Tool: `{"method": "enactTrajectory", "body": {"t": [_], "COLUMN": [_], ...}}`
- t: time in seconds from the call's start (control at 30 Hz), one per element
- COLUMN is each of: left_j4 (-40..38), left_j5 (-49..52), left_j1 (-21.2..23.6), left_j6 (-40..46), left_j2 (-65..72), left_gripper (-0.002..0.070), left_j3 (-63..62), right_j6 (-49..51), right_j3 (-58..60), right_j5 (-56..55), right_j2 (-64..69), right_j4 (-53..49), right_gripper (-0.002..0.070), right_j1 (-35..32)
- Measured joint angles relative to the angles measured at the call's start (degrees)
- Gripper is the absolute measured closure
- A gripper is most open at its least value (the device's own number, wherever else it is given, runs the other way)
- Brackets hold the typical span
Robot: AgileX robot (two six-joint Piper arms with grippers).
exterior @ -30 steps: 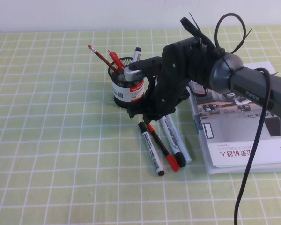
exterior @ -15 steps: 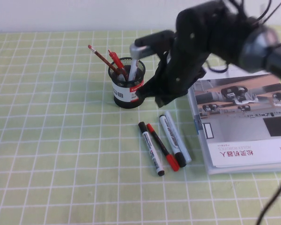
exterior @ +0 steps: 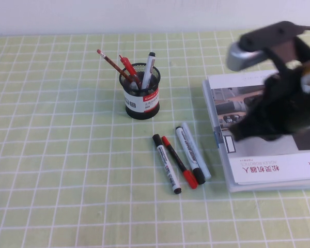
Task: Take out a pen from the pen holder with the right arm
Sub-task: 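Take a marker out of the pen holder and lay it on the table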
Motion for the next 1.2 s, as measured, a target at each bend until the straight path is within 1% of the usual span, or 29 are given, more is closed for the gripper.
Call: {"method": "enactTrajectory", "body": {"t": [0.3,0.4,0.53,0.63,0.77,0.87,0.93,0.97,1.2], "left_j4": [0.0,0.0,0.0,0.0,0.0,0.0,0.0,0.0,0.0], "left_j5": [0.0,0.0,0.0,0.0,0.0,0.0,0.0,0.0,0.0], "left_j1": [0.0,0.0,0.0,0.0,0.0,0.0,0.0,0.0,0.0], "left_j6": [0.0,0.0,0.0,0.0,0.0,0.0,0.0,0.0,0.0], "left_j2": [0.0,0.0,0.0,0.0,0.0,0.0,0.0,0.0,0.0], "left_gripper": [0.0681,0.0681,0.0681,0.0681,0.0681,0.0681,0.0681,0.0681,0.0681], "left_j3": [0.0,0.0,0.0,0.0,0.0,0.0,0.0,0.0,0.0], "right_j6": [0.2,0.2,0.2,0.2,0.5,3.8,5.7,6.1,5.1], "right_j3": [18.4,23.3,27.3,29.9,34.2,37.7,40.5,42.3,58.1], "right_j5": [-1.8,0.3,2.0,1.4,-2.7,-7.8,-11.6,-14.0,-34.2], "right_j2": [-22.3,-27.3,-32.2,-34.8,-37.7,-39.8,-41.3,-42.4,-52.0], "right_j4": [0.3,1.1,1.3,-0.5,-3.8,-7.1,-8.8,-9.4,-10.3], "right_gripper": [0.0688,0.0688,0.0688,0.0688,0.0688,0.0688,0.0688,0.0688,0.0689], "right_j1": [0.0,0.0,0.0,0.0,0.0,-0.1,-1.8,-3.6,-21.1]}}
